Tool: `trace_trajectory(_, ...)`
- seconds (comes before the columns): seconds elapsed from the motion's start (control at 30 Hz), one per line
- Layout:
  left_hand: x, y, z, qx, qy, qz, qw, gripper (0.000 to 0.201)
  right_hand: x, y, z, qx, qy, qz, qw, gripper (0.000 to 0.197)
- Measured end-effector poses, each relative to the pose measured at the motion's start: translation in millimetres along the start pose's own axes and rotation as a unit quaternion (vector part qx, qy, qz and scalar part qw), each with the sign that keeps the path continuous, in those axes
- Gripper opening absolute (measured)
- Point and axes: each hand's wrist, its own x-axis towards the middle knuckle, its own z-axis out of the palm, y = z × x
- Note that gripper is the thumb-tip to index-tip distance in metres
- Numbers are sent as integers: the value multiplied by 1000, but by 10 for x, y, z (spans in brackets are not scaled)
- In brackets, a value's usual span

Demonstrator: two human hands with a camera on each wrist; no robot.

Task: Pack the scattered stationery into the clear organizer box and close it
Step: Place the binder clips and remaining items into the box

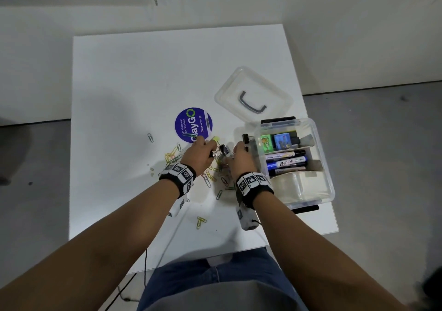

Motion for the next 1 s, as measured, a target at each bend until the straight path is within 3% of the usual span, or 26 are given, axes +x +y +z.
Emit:
trace_trajectory(0.27,-112,59,-131,-42,9,-1,999,24,-67,-104,-56,-91,-30,-35,995,21)
trace_trajectory(0.4,-236,117,-314,-85,72,2,994,14,-242,-184,-274,-35,-9,-84,996,12)
trace_trajectory(0.53,-443,348,-585,-156,109,20,982,13,-515,-26,-759,92,1,-143,986,13)
trace_trajectory(0.63,-637,820,-711,-194,61,70,977,10,-686,279,-1214,138,-29,-147,979,15)
trace_trajectory(0.83,-758,1704,-451,-130,-110,138,976,18,-843,890,-1566,61,-49,-102,992,11)
trace_trajectory(0.93,-723,1960,-267,-94,-138,124,978,28,-860,1002,-1503,15,-64,-98,993,5)
trace_trajectory(1.0,-720,2054,-205,-97,-134,104,981,44,-863,1013,-1488,-22,-79,-107,991,14)
